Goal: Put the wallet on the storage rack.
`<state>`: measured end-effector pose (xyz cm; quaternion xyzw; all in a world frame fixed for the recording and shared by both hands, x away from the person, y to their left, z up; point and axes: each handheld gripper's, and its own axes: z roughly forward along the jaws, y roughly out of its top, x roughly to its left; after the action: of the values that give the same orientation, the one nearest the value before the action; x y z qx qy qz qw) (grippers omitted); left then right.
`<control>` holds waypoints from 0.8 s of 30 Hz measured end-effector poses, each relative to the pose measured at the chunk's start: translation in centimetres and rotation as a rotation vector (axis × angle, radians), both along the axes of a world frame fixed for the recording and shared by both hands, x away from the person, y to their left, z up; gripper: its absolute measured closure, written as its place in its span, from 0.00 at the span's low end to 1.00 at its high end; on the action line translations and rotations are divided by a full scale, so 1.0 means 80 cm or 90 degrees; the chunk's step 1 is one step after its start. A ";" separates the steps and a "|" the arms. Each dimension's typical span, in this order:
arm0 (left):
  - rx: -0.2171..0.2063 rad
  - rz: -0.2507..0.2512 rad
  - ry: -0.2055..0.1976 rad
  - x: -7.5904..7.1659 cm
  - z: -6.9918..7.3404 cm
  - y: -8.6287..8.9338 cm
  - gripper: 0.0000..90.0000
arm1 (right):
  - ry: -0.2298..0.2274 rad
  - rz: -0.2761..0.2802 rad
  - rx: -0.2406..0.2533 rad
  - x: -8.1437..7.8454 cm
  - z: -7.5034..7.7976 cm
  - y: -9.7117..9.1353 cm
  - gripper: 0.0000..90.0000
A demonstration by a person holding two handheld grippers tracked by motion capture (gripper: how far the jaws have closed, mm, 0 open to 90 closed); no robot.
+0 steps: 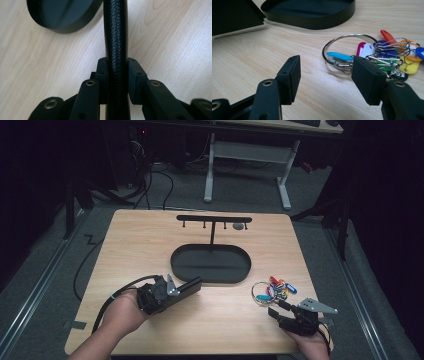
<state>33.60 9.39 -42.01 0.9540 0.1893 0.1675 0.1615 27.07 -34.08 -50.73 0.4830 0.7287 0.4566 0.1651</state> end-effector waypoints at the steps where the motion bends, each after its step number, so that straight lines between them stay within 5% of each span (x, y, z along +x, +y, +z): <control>1: -0.002 -0.003 -0.001 0.000 0.001 -0.001 0.82 | 0.000 0.000 -0.001 0.000 0.000 0.000 0.45; 15: -0.020 -0.040 -0.067 0.014 0.021 -0.011 0.82 | 0.004 -0.016 -0.001 -0.010 -0.002 -0.011 0.46; 24: -0.009 -0.055 -0.112 0.023 0.033 -0.025 0.82 | 0.002 -0.021 0.000 -0.015 -0.001 -0.012 0.46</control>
<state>35.44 7.38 -39.38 0.9416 0.1345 0.2424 0.1912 25.90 -35.04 -50.78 0.4957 0.7209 0.4528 0.1716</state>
